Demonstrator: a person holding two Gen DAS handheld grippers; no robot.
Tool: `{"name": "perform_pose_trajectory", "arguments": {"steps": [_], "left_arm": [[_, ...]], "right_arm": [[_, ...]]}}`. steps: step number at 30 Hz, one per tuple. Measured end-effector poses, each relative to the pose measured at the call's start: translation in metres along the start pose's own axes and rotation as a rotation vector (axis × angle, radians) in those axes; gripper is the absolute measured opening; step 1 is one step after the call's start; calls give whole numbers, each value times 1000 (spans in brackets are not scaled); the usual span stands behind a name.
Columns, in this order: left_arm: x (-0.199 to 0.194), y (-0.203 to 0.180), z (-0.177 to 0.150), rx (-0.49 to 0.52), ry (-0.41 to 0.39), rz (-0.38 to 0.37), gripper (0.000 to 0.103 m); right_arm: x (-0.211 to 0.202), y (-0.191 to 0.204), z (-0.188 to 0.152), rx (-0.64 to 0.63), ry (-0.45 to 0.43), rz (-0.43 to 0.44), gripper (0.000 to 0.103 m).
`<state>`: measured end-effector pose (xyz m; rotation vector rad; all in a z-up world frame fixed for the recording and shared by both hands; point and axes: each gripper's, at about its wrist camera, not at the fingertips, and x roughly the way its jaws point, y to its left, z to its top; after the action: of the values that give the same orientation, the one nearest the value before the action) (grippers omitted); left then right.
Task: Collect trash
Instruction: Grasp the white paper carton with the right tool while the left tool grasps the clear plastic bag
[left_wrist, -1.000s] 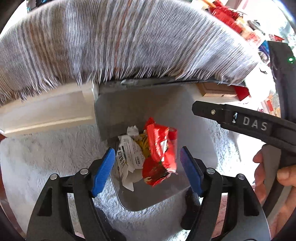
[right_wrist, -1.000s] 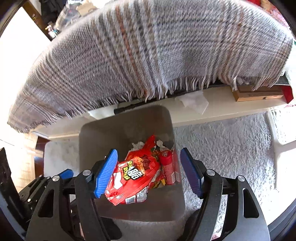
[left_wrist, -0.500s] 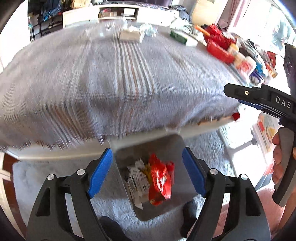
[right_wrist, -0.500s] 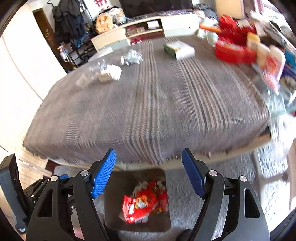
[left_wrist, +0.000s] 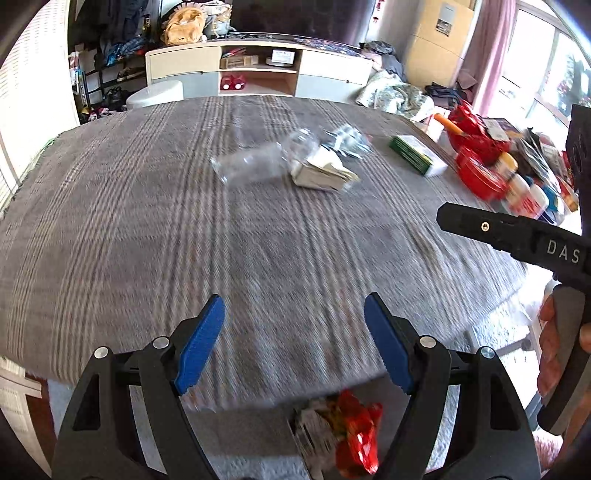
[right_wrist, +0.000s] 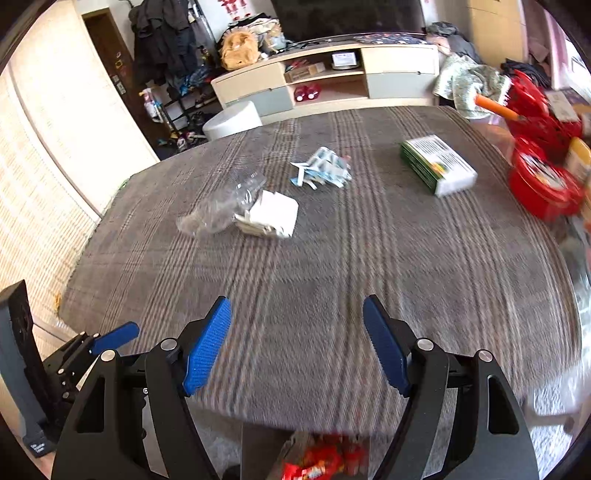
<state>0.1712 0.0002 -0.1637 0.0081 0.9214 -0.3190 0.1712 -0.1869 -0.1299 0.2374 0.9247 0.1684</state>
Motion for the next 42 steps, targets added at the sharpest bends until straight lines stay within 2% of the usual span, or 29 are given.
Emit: {"name": "perform_pose_trajectory", "arguments": {"steps": [1, 3, 6, 9, 15, 19, 21, 25, 27, 35, 42], "left_arm": [[5, 4, 5, 0, 3, 4, 74], [14, 11, 14, 3, 9, 10, 74], [28, 20, 25, 0, 23, 19, 74], [41, 29, 34, -11, 37, 20, 74], [60, 43, 42, -22, 51, 19, 74], [65, 50, 49, -32, 48, 20, 74], [67, 53, 55, -32, 46, 23, 74], [68, 53, 66, -14, 31, 33, 74], [68, 51, 72, -7, 25, 32, 74], [72, 41, 89, 31, 4, 32, 74], [86, 24, 106, 80, -19, 22, 73]], "right_arm": [[7, 3, 7, -5, 1, 2, 73], [19, 7, 17, -16, 8, 8, 61], [44, 14, 32, -46, 25, 8, 50], [67, 20, 41, -80, 37, -7, 46], [97, 33, 48, -150, 47, -29, 45], [112, 40, 55, -162, 53, -10, 44], [119, 41, 58, -164, 64, -2, 40], [125, 43, 64, -161, 65, 20, 33], [128, 42, 67, -157, 67, 27, 26], [128, 28, 78, -114, 62, 50, 14], [112, 9, 81, -85, 73, 48, 13]]}}
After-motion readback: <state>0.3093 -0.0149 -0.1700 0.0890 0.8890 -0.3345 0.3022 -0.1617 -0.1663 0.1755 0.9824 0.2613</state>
